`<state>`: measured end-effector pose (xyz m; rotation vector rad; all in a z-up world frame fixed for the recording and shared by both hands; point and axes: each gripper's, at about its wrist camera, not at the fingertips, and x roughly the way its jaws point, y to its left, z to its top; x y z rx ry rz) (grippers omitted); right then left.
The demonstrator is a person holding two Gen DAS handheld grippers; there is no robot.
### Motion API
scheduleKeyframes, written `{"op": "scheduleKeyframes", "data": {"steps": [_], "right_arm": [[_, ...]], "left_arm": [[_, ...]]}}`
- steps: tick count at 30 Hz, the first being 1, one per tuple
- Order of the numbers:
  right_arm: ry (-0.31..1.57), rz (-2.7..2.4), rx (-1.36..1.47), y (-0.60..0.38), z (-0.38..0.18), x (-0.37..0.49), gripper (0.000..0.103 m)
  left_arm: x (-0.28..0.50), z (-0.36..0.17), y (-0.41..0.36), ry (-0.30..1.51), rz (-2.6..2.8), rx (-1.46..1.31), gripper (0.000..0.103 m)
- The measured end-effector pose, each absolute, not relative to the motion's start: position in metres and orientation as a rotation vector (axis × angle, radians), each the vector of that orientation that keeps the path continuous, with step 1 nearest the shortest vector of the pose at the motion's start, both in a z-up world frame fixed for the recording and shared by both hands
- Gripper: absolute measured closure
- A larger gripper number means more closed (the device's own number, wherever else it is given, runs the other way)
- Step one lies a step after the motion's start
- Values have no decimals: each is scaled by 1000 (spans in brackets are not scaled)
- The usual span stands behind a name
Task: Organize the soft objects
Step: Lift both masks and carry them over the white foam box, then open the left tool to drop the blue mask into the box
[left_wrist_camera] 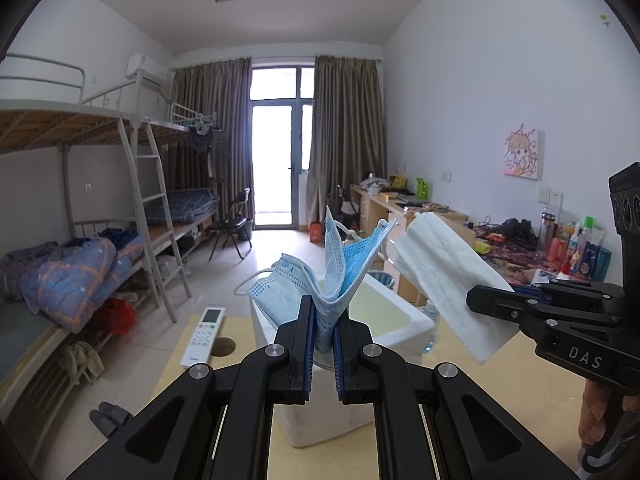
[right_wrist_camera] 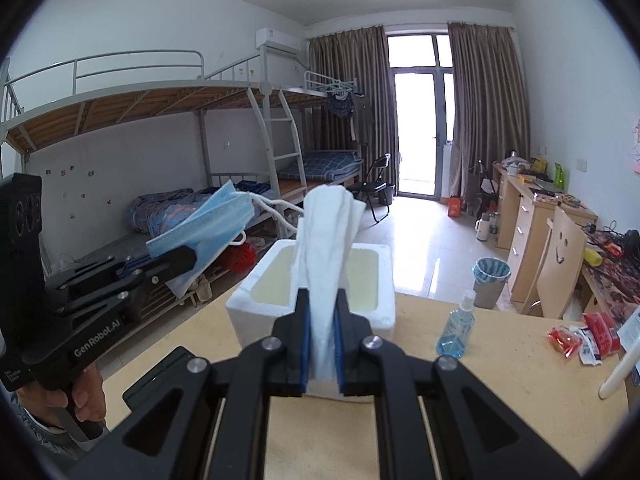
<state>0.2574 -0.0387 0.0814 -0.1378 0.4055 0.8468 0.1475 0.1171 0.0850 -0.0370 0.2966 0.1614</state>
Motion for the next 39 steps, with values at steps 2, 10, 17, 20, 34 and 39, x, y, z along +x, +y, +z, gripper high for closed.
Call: {"op": "scheduleKeyframes", "data": {"steps": [2, 10, 17, 20, 34, 39], "right_arm": [[413, 839, -147, -33, 81, 264, 90], [431, 830, -171, -11, 79, 289, 90], [452, 836, -169, 3, 80, 307, 90], [449, 840, -163, 6, 79, 314, 90], [461, 816, -146, 6, 79, 317, 90], [447, 770, -132, -11, 86, 318, 90]], "left_arm": [[155, 85, 120, 300, 169, -33, 94], [184, 84, 135, 320, 161, -45, 94], [206, 85, 139, 342, 165, -28, 94], [217, 87, 141, 344, 167, -19, 94], [234, 72, 146, 370, 157, -45, 94], [245, 71, 135, 396, 106, -37, 94]]}}
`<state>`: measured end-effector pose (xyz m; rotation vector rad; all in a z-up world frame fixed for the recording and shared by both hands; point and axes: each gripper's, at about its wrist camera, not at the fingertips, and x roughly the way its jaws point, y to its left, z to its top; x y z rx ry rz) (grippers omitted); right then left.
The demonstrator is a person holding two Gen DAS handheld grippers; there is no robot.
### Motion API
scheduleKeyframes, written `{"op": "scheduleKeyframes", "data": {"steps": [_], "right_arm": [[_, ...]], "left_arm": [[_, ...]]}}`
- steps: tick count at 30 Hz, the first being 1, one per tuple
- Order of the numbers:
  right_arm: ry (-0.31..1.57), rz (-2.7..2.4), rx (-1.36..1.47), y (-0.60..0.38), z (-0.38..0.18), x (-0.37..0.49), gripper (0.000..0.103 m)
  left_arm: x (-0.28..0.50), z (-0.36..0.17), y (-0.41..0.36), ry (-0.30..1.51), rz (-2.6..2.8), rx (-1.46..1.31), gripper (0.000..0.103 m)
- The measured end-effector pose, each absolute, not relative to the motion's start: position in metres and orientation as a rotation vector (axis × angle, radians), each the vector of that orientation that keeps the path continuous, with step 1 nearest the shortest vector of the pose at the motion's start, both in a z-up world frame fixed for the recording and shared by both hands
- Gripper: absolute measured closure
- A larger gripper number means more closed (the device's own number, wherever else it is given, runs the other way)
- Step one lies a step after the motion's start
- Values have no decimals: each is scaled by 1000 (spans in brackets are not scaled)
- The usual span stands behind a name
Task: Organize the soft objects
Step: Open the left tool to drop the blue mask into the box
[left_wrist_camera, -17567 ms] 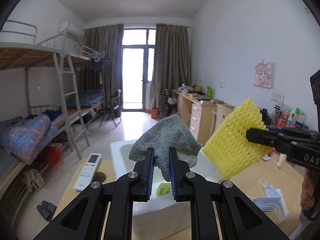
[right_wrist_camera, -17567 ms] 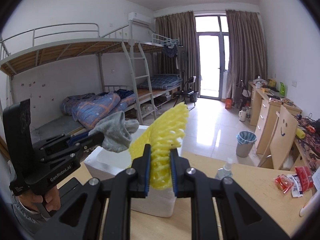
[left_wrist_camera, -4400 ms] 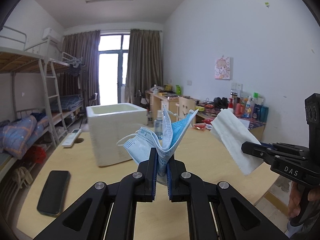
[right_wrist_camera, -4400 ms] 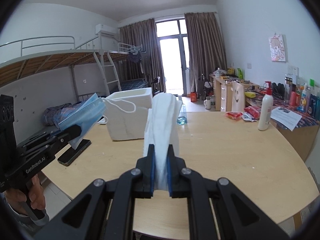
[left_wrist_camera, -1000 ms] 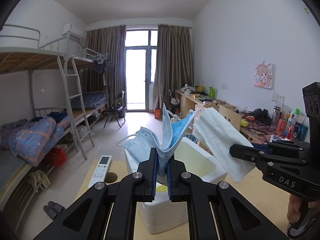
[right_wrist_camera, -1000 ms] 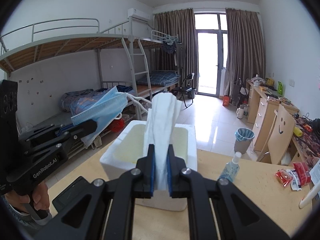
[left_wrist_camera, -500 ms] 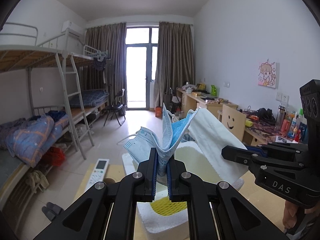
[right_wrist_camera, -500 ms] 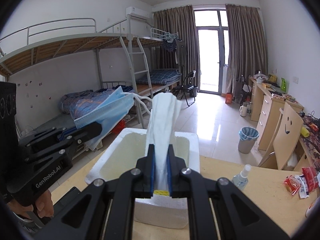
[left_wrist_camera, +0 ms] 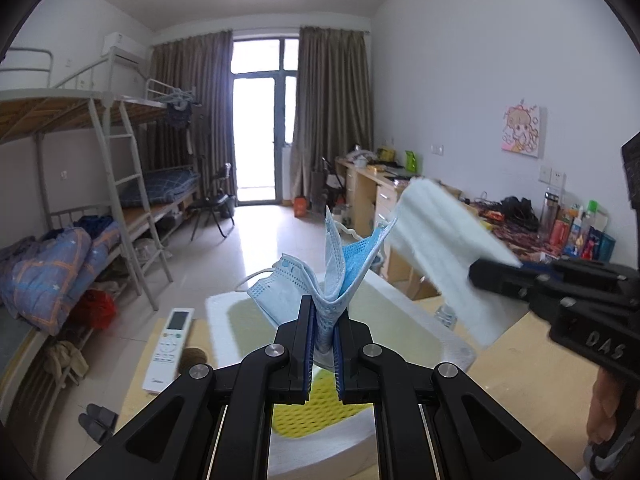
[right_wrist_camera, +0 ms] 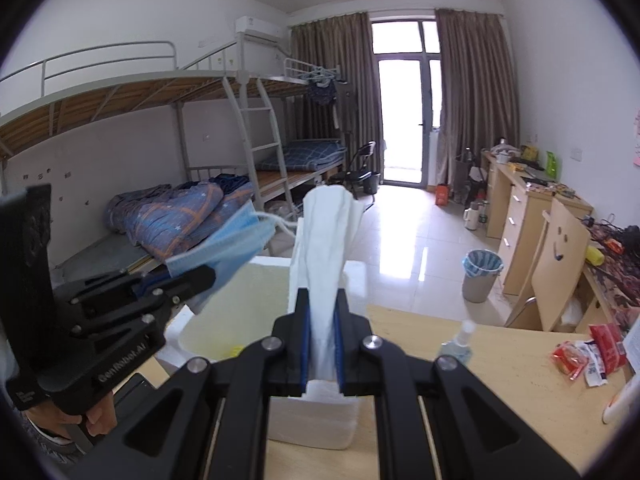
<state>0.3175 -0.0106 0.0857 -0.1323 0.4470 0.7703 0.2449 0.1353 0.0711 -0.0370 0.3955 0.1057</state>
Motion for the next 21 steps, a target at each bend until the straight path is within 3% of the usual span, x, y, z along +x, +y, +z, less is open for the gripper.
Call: {"op": "scheduleKeyframes", "data": {"steps": [21], "right_arm": [[435, 748, -119, -21, 87, 320, 90]], "left_arm": [[260, 73, 120, 416, 111, -23, 94]]}}
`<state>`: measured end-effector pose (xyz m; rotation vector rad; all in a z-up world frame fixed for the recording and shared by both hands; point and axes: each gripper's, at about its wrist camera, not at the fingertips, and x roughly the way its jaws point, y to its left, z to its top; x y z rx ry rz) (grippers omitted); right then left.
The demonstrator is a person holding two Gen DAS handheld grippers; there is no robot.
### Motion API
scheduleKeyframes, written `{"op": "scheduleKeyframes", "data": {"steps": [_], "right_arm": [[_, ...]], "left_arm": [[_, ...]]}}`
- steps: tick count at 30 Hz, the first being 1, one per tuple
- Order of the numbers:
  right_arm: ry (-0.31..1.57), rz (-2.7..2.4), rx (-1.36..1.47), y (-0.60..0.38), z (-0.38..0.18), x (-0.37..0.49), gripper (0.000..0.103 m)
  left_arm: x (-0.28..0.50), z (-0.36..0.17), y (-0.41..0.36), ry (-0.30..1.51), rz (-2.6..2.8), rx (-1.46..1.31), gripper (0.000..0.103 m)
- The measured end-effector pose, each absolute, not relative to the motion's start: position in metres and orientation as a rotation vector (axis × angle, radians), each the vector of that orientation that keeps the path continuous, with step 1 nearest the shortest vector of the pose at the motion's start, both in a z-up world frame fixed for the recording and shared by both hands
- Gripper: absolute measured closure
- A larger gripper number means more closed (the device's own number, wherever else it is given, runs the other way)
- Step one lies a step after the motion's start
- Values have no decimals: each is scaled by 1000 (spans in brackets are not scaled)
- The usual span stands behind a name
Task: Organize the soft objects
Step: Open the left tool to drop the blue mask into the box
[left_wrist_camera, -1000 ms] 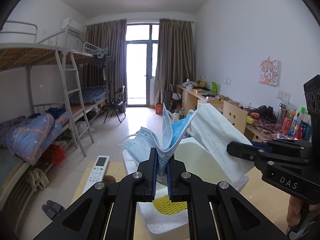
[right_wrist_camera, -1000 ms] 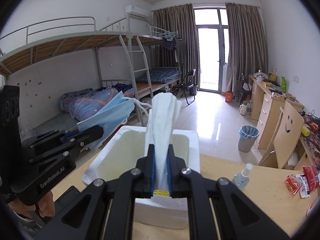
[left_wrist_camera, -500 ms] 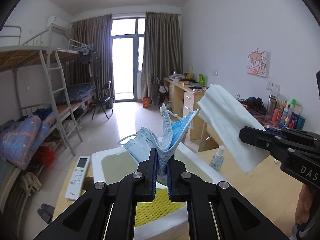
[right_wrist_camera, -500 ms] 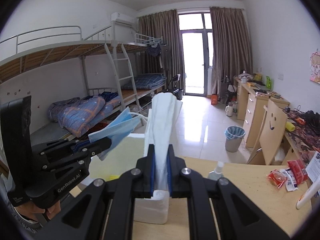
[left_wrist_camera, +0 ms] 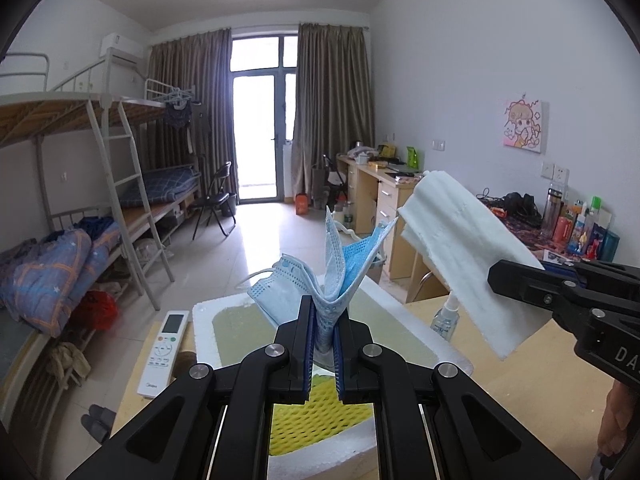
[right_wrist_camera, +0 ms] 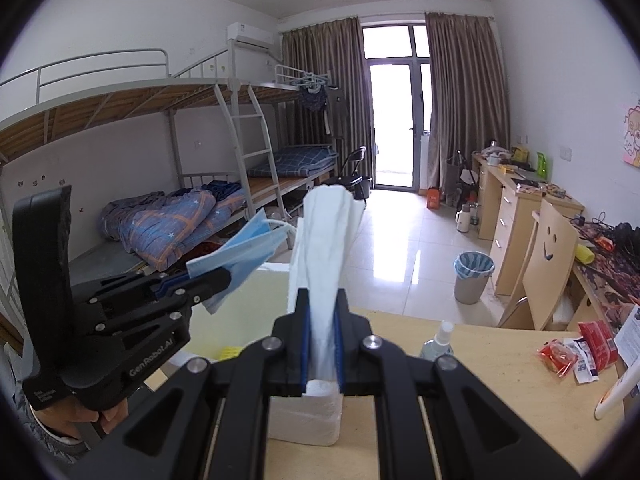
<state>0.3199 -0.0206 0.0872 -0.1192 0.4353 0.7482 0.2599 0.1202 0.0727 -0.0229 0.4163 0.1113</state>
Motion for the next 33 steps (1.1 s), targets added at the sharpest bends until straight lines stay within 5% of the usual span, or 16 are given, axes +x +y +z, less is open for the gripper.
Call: {"op": "scheduleKeyframes", "data": {"steps": [18, 22, 23, 27, 33], "right_arm": [[440, 749, -128, -21, 87, 320, 90], [439, 748, -126, -21, 86, 320, 90], [439, 747, -126, -20, 86, 320, 90], [439, 742, -120, -22, 86, 321, 90], [441, 748, -123, -22, 86, 321, 90]], "left_arm": [[272, 67, 115, 442, 152, -28, 89], [275, 65, 118, 450, 171, -31, 32], [274, 65, 118, 446, 181, -34, 24], [271, 67, 123, 408, 212, -57, 5], [267, 69, 123, 380, 230, -35, 1]]}}
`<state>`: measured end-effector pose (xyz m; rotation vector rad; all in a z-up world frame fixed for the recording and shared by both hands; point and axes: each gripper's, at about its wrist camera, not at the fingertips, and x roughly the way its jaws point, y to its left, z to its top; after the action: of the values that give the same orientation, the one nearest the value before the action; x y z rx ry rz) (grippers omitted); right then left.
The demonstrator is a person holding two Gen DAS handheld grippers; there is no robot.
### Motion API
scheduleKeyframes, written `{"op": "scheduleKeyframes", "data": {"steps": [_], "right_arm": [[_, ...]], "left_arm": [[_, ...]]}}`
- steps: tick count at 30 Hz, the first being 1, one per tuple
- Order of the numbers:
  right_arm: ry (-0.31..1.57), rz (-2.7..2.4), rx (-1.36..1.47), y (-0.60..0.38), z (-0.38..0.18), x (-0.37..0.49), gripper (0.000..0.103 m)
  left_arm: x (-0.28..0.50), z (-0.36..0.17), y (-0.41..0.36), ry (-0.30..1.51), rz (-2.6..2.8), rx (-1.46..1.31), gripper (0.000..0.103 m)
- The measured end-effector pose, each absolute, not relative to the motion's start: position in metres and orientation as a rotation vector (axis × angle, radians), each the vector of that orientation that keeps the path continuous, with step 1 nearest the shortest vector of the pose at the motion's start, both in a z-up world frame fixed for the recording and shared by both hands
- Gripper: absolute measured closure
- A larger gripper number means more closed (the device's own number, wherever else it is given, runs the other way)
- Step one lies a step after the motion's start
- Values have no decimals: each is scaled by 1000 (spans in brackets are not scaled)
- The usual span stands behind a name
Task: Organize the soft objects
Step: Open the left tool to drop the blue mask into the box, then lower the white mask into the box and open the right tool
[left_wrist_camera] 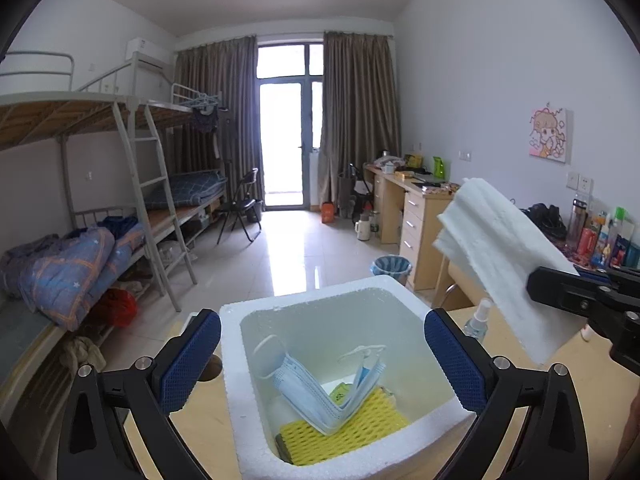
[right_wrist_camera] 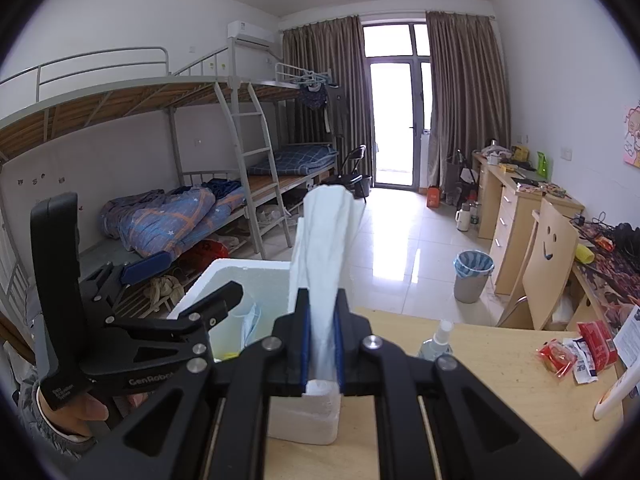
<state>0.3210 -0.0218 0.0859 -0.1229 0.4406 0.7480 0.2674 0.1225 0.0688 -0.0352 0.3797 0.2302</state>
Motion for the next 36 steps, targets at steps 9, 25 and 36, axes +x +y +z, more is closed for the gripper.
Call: {"op": "scheduleKeyframes", "data": {"steps": [9, 25, 36], "right_arm": [[451, 764, -129, -21, 84, 324, 90], [472, 813, -153, -3, 75, 327, 90], [482, 861, -168, 27, 74, 324, 90]], "left_arm": [[247, 61, 125, 349, 280, -20, 1], [226, 63, 144, 316, 343, -21, 1], [208, 62, 168, 333, 378, -55, 1]]}}
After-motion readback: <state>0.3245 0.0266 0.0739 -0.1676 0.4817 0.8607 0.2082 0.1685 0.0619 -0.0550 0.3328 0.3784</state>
